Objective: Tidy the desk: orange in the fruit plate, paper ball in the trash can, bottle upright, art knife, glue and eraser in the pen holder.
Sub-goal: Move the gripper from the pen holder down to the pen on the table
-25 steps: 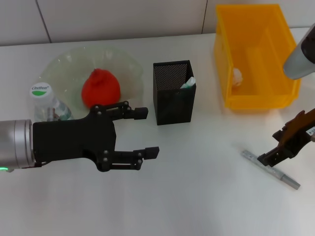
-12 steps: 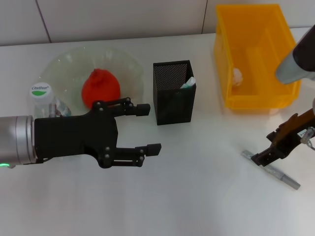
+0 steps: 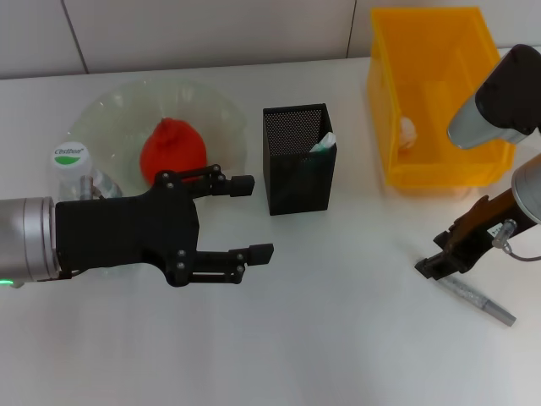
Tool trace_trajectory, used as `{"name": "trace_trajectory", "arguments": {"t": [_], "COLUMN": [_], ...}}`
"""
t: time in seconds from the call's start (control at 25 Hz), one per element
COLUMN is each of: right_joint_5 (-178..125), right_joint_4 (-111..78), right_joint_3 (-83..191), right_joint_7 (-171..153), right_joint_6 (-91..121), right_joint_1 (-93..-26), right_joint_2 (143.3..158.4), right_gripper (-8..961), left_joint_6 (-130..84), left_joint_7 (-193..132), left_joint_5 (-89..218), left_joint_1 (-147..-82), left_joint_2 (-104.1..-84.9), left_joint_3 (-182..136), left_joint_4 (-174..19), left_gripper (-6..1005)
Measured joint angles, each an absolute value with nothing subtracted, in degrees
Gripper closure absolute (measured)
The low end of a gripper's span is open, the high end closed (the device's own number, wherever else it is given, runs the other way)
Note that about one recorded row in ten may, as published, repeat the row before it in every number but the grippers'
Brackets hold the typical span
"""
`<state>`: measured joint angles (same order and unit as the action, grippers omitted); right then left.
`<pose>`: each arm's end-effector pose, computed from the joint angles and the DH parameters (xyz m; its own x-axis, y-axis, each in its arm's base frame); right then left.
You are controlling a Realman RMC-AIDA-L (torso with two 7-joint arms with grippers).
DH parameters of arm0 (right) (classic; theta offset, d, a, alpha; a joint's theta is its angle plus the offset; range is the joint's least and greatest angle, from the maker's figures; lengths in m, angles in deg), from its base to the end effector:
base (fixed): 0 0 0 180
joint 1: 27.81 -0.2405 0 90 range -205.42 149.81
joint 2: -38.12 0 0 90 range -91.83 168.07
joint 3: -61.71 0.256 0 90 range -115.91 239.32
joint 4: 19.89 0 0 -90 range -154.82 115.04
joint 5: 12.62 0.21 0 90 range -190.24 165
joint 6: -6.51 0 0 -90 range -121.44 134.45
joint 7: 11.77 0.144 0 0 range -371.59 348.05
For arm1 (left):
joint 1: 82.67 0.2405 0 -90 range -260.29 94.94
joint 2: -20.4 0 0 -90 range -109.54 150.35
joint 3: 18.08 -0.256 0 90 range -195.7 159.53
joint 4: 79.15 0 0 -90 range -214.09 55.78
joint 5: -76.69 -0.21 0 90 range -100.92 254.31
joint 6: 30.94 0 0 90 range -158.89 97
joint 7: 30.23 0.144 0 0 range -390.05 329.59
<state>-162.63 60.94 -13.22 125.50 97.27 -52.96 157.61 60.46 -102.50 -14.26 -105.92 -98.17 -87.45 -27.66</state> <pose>0.2313 0.3272 0.0190 0.7146 -0.6644 0.2189 -0.5388 -0.7223 -0.4336 -0.1983 0.3034 -0.0131 0.8351 0.0058 0.5500 0.0703 -0.9929 -0.0961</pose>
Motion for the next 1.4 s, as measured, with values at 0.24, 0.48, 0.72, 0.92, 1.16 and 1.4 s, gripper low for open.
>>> {"name": "trace_trajectory", "arguments": {"t": [0.24,0.48,0.72,0.92,1.16,1.4], "right_joint_5": [-162.48,-162.47,-162.47,-162.47,-162.47,-162.47], "right_joint_4": [59.25,57.91,56.35,56.02,55.87,54.97], "right_joint_3": [-13.35,-13.35,-13.35,-13.35,-13.39,-13.46], "right_joint_7": [125.96,125.99,126.05,126.05,126.14,126.72], "right_joint_6": [96.44,95.46,94.39,93.73,93.64,93.64], "right_joint_1": [-53.34,-53.19,-52.94,-52.78,-52.75,-53.13], "right_joint_2": [157.57,157.58,157.63,157.65,157.65,157.65], "right_gripper": [437,433,434,436,439,443], "left_joint_6": [59.94,59.93,59.93,59.93,60.19,60.3], "left_joint_7": [-102.34,-102.29,-102.29,-102.29,-101.63,-101.61], "left_joint_5": [-14.27,-14.27,-14.27,-14.27,-14.27,-14.27], "left_joint_1": [-105.92,-105.79,-105.79,-105.84,-105.68,-105.55], "left_joint_2": [-98.16,-98.16,-98.18,-98.21,-98.25,-98.25], "left_joint_3": [-87.65,-87.72,-87.86,-87.94,-87.95,-87.96], "left_joint_4": [-27.74,-27.74,-27.74,-27.74,-27.74,-27.74], "left_gripper": [186,186,186,186,186,186]}}
